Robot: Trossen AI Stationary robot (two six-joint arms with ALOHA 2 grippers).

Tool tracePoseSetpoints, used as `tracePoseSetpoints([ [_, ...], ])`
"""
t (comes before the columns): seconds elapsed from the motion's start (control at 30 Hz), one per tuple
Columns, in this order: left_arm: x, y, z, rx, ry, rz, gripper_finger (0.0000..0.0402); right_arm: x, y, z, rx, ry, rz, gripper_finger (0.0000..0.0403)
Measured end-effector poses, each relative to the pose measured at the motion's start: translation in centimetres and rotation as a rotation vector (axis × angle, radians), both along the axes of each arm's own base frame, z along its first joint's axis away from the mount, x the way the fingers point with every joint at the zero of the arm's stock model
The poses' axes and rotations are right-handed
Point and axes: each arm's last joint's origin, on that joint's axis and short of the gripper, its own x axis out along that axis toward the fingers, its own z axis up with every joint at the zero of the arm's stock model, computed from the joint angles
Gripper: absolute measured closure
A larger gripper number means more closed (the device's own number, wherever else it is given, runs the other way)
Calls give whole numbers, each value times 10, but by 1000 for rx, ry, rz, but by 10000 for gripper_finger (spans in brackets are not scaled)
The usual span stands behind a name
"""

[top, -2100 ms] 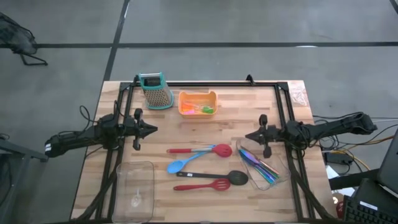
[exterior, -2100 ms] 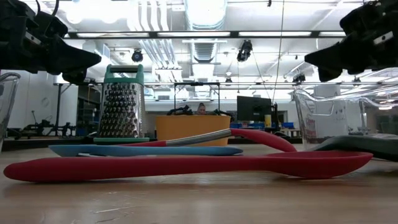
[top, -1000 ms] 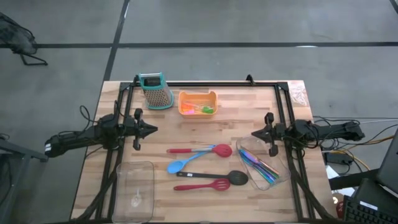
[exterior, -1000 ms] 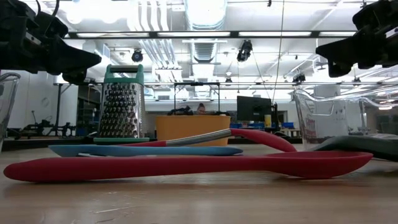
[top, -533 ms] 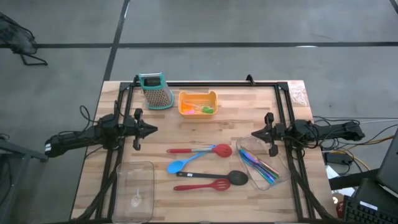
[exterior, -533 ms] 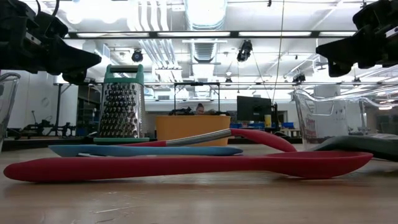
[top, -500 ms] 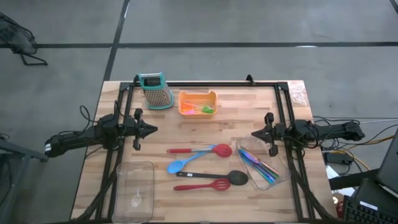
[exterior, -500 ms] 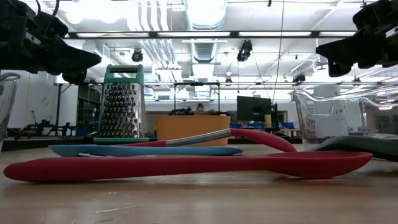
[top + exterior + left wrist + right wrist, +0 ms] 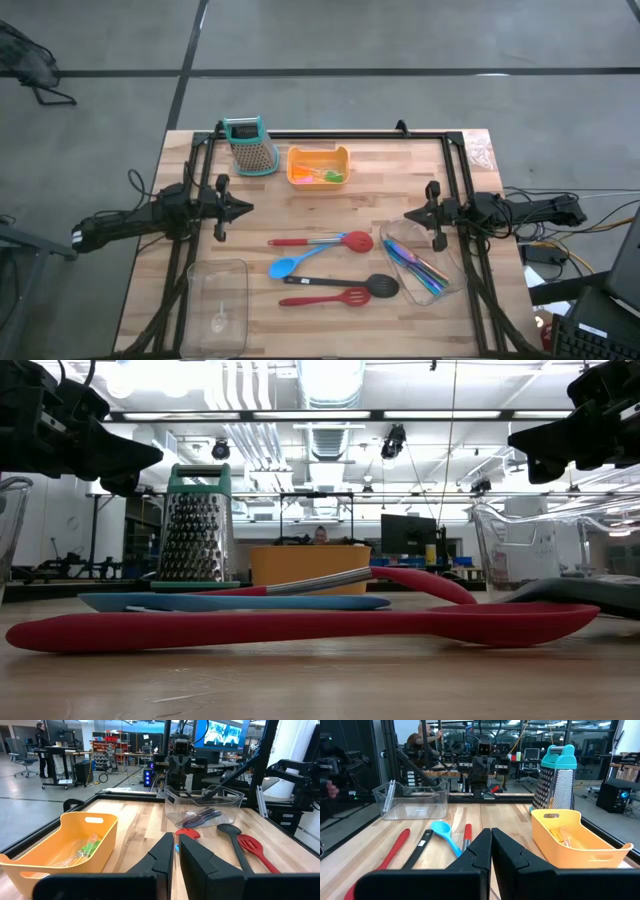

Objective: Pick & Place Kitchen Items
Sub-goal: Put the red serving spoon into the bottom transparent bin

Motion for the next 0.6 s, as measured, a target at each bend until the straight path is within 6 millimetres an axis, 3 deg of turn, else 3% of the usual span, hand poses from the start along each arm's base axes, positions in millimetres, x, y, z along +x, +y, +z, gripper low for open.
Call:
tracePoseSetpoints([
  [0.2,-1,4,16,84,-170,137,367,0,0,0,1,0,0,394],
  [0.4,-6,7,38,-97,-436,249,367,0,0,0,2,0,0,394],
  [0.6,0,8,36,-326,-443,223,367,0,0,0,0,0,0,394],
])
